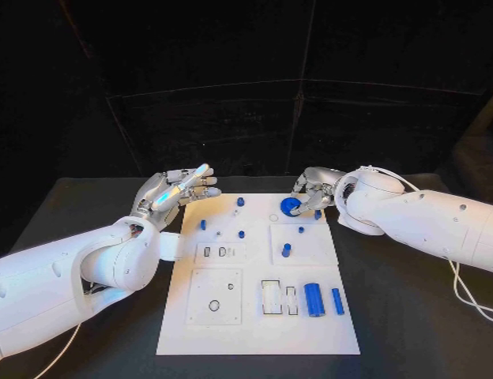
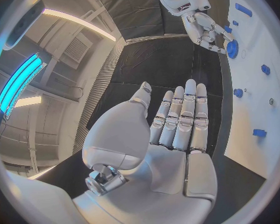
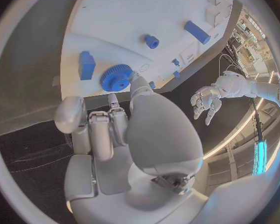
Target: Assemble the parts on the task board
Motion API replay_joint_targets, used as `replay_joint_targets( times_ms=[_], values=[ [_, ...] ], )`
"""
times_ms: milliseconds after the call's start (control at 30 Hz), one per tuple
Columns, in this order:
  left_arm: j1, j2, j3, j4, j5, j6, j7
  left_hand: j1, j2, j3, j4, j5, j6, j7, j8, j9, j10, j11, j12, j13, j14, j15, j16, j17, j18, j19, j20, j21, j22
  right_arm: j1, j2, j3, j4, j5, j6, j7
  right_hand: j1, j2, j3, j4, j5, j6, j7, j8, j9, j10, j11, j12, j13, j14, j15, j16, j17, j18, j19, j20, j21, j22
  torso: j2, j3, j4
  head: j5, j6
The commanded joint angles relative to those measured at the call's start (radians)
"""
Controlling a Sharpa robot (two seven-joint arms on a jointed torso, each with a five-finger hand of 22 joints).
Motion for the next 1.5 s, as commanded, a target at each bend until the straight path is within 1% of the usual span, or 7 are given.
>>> replay_joint_targets(
  times_ms=[33,300,800,1167,1300,1400,1500],
  values=[
    [0.001,0.002,0.001,0.000,-0.003,0.016,0.003,-0.001,0.008,-0.001,-0.007,0.004,0.000,0.004,-0.004,0.000,0.005,0.005,-0.007,0.000,-0.008,0.002,-0.006,0.001,0.014,-0.006,-0.002,-0.004,-0.001,0.002,0.005,0.001,-0.004,-0.020,0.025,-0.005,0.009,0.005,0.006,-0.005,0.001,-0.004,-0.003,0.009,0.001,0.010,0.000,0.005,0.061,0.079,0.004,0.004,0.134,-0.014,0.007,0.003,0.006,0.005,0.000,-0.0006,0.0002,0.000,-0.002],
    [0.001,0.002,0.001,-0.002,-0.003,0.016,0.002,-0.001,0.008,-0.001,-0.007,0.004,0.000,0.004,-0.004,0.000,0.005,0.005,-0.007,0.000,-0.008,0.002,-0.006,0.001,0.014,-0.006,-0.002,-0.004,-0.001,0.001,0.018,0.001,-0.014,-0.033,0.027,-0.003,0.024,0.034,0.022,-0.029,-0.023,0.017,-0.007,0.031,0.002,0.023,-0.004,0.018,0.084,0.081,0.002,0.009,0.147,-0.018,0.016,0.001,0.020,0.029,0.000,-0.0008,-0.0001,-0.001,-0.003],
    [0.001,0.002,0.001,-0.004,-0.003,0.018,-0.002,0.000,0.009,0.000,-0.008,0.004,0.000,0.004,-0.004,0.000,0.005,0.005,-0.007,0.000,-0.009,0.002,-0.007,0.001,0.014,-0.006,-0.001,-0.004,-0.001,0.001,0.028,0.001,-0.029,-0.088,0.037,-0.012,0.041,0.051,0.042,-0.059,-0.038,0.032,-0.011,0.042,0.000,0.029,-0.007,0.023,0.095,0.082,-0.001,0.011,0.155,-0.021,0.022,-0.001,0.030,0.045,0.000,0.0001,0.0000,-0.001,-0.008],
    [0.001,0.003,0.000,-0.006,-0.003,0.020,-0.007,0.001,0.009,0.000,-0.010,0.004,0.000,0.004,-0.005,0.000,0.005,0.005,-0.008,0.000,-0.011,0.003,-0.010,0.001,0.013,-0.008,-0.001,-0.005,-0.002,-0.001,0.033,0.001,-0.028,-0.123,0.041,-0.008,0.063,0.062,0.075,-0.100,-0.052,0.055,-0.013,0.052,-0.002,0.033,-0.010,0.024,0.101,0.083,-0.003,0.013,0.161,-0.022,0.024,-0.003,0.036,0.055,0.000,0.0006,-0.0003,-0.002,-0.011],
    [0.001,0.003,0.000,-0.006,-0.003,0.020,-0.008,0.001,0.009,0.000,-0.010,0.004,0.000,0.004,-0.005,0.000,0.005,0.005,-0.008,0.000,-0.011,0.003,-0.010,0.001,0.013,-0.008,-0.001,-0.005,-0.002,-0.002,0.033,0.000,-0.021,-0.136,0.024,-0.004,0.060,0.069,0.090,-0.108,-0.057,0.083,-0.019,0.063,0.000,0.036,-0.014,0.026,0.106,0.083,-0.006,0.013,0.161,-0.023,0.024,-0.005,0.038,0.057,0.000,0.0001,-0.0002,-0.004,-0.010],
    [0.001,0.002,0.000,-0.005,-0.003,0.020,-0.008,0.001,0.009,0.000,-0.010,0.004,0.000,0.004,-0.005,0.000,0.005,0.005,-0.008,0.000,-0.011,0.003,-0.010,0.001,0.013,-0.008,-0.001,-0.005,-0.002,-0.003,0.032,0.000,-0.011,-0.149,-0.007,0.001,0.066,0.089,0.122,-0.119,-0.081,0.122,-0.031,0.073,0.000,0.046,-0.026,0.033,0.119,0.084,-0.015,0.014,0.164,-0.024,0.028,-0.012,0.043,0.067,0.000,-0.0003,-0.0001,-0.004,-0.011],
    [0.001,0.002,0.000,-0.005,-0.003,0.021,-0.009,0.001,0.009,0.000,-0.010,0.004,0.000,0.004,-0.005,0.000,0.005,0.005,-0.008,0.000,-0.011,0.003,-0.010,0.001,0.013,-0.008,-0.001,-0.005,-0.002,-0.004,0.030,0.000,0.003,-0.160,-0.056,0.007,0.069,0.108,0.162,-0.128,-0.092,0.155,-0.043,0.077,-0.001,0.059,-0.036,0.042,0.138,0.084,-0.025,0.015,0.166,-0.026,0.033,-0.020,0.048,0.077,-0.001,-0.0002,0.0002,-0.004,-0.011]
  ],
)
